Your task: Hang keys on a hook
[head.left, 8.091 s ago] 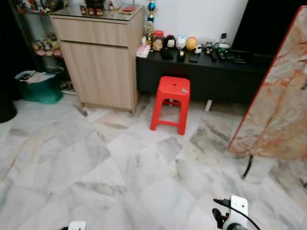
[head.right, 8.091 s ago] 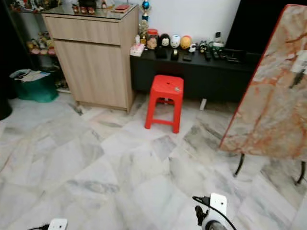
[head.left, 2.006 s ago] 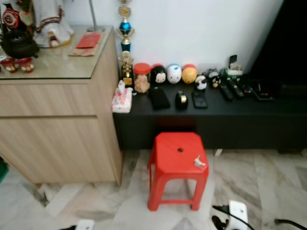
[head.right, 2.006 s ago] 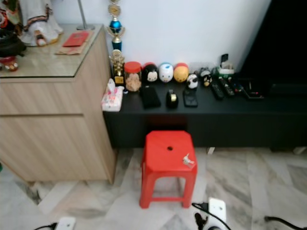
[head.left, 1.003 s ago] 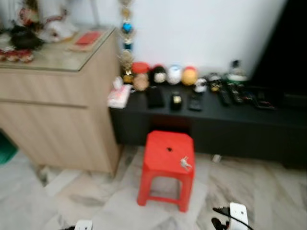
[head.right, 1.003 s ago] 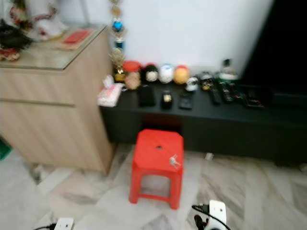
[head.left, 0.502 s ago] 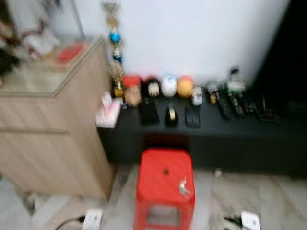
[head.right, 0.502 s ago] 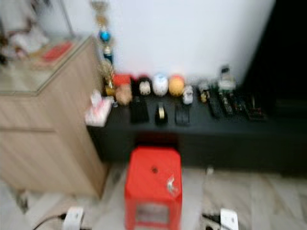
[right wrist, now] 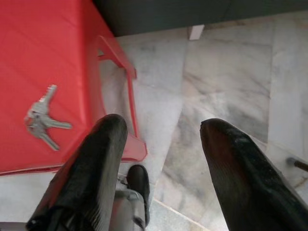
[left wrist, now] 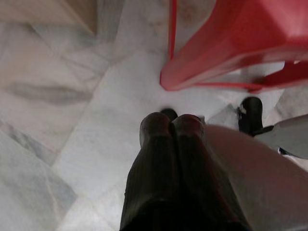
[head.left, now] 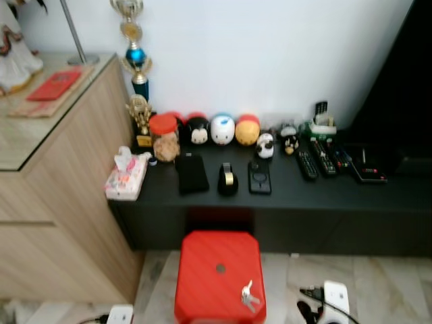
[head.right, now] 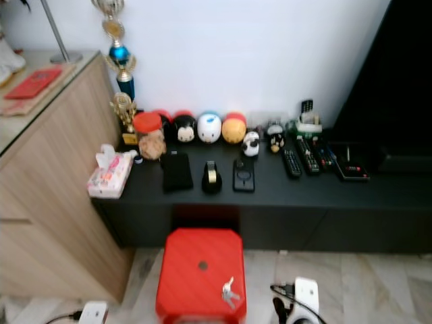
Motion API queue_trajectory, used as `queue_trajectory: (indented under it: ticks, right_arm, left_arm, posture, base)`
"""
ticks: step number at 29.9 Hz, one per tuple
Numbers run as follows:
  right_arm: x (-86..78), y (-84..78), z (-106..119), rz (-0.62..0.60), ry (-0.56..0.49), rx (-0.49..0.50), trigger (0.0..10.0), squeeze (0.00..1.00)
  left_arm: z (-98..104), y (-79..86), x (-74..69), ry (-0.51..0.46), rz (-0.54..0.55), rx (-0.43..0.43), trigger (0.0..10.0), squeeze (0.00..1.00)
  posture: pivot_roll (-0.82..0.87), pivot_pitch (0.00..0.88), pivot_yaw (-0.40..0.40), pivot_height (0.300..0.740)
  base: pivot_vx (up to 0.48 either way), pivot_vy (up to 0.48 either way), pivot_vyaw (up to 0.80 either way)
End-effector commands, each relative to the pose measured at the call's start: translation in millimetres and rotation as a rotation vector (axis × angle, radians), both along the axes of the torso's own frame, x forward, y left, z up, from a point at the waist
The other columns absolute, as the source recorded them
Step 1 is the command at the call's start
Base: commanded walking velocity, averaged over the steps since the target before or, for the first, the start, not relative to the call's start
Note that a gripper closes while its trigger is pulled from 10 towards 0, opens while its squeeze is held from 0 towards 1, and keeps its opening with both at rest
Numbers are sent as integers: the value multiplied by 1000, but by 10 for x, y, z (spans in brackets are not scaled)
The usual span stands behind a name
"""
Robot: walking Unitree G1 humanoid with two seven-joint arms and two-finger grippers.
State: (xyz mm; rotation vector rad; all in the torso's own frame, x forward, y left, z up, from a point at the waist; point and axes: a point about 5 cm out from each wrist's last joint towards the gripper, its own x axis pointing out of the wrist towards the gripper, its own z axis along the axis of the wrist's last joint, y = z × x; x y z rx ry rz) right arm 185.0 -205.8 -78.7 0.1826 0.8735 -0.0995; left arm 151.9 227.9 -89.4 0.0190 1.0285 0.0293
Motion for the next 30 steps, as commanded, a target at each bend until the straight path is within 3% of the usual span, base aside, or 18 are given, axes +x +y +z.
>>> queue_trajectory:
  ticks: [1, 7, 18, 30]
  right_arm:
    - [-10, 4, -5, -15, -3, 5, 10000, 0]
    - [-10, 2, -4, -22, -6, 9, 10000, 0]
    - [-20, 1, -9, -44, -7, 18, 10000, 0]
    - [-33, 16, -17, -61, -10, 31, 10000, 0]
  left_arm:
    - [-21, 37, -73, 22, 12, 9, 10000, 0]
    - [-27, 31, -84, 22, 44, -12, 10000, 0]
    - [-26, 41, -86, 23, 26, 6, 10000, 0]
    - [-19, 59, -87, 18, 1, 19, 10000, 0]
  posture:
    - [-15, 0, -50, 740]
    - [-16, 0, -51, 740]
    - [-17, 0, -50, 740]
    - [-14, 0, -45, 740]
  base:
    - [0, 0, 0]
    - [0, 0, 0]
    - [0, 334, 0]
    - [0, 0, 0]
